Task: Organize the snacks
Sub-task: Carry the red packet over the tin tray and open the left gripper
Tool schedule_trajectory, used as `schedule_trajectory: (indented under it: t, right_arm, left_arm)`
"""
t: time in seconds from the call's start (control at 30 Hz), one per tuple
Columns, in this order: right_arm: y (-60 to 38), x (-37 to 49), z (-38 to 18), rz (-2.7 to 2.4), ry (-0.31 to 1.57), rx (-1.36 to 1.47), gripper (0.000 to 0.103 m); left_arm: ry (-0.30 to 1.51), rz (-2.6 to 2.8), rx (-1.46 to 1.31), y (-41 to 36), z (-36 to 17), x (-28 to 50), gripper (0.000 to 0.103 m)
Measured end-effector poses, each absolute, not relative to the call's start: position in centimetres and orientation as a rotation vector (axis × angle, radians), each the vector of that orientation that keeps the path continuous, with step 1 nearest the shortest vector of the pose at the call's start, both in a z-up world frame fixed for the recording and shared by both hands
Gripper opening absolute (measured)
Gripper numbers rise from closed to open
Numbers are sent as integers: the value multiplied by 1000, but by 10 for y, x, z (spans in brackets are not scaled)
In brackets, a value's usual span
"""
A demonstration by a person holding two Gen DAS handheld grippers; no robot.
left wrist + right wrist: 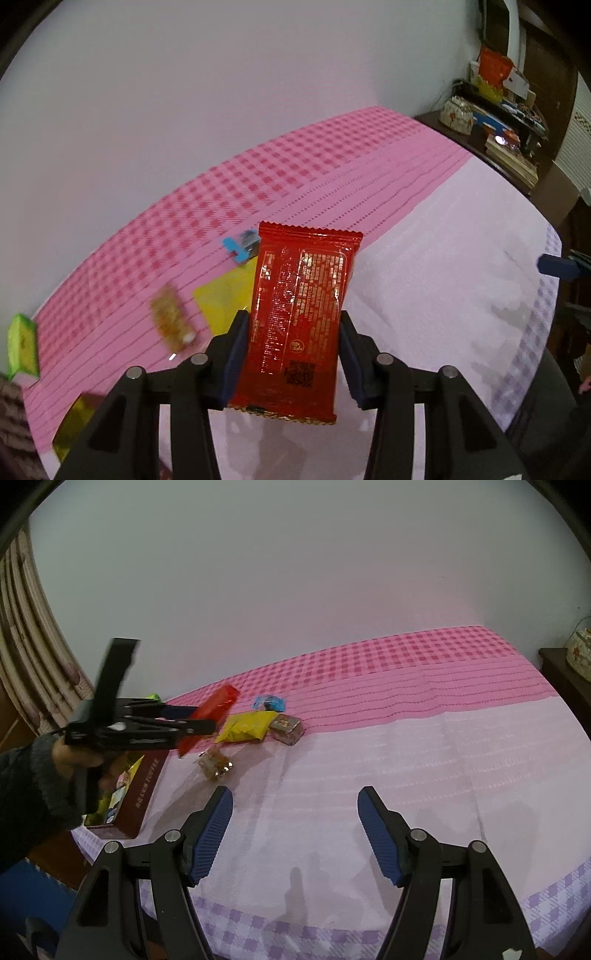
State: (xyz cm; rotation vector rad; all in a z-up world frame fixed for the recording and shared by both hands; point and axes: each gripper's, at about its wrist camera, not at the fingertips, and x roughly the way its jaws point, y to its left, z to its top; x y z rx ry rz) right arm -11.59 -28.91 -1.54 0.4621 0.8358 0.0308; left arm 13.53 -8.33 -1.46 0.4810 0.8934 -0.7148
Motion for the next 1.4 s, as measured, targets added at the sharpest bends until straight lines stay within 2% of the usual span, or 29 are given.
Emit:
schedule_trajectory:
  t: [0.27,0.3,0.33,0.37,0.77,0.8,0.87,0.9,1.03,1.4]
  right_arm:
    - [-277,-119,-5,60,814,440,69]
    - [-276,-120,-3,65,812,442,70]
    - [-275,-120,-3,70,811,446,78]
    - [-275,-121,-2,72,809,448,81]
    - [-263,-124,7,107,794,441,81]
    - [-262,-124,7,104,795,438,82]
    - [-261,-125,7,94,801,432,97]
    - [-260,-125,6,88,804,432,100]
    - [-259,-124,3,65,820,429,103]
    - [-260,-121,-3,17,842,383,103]
  left_arm:
    - [848,-501,362,6,19,108,47]
    - [847,-457,345,22,21,107,47]
    - [846,-411,322,40,24,105,47]
    - [847,-369,305,57,26,102,47]
    - [820,-26,111,204,52,75,47]
    - [825,-13,99,211,50,74,47]
    - [833,7,91,218,44,73,47]
    - [836,15,87,218,41,71,47]
    - [861,40,69,219,24,73,47]
    - [937,106,24,207,-21,90,47]
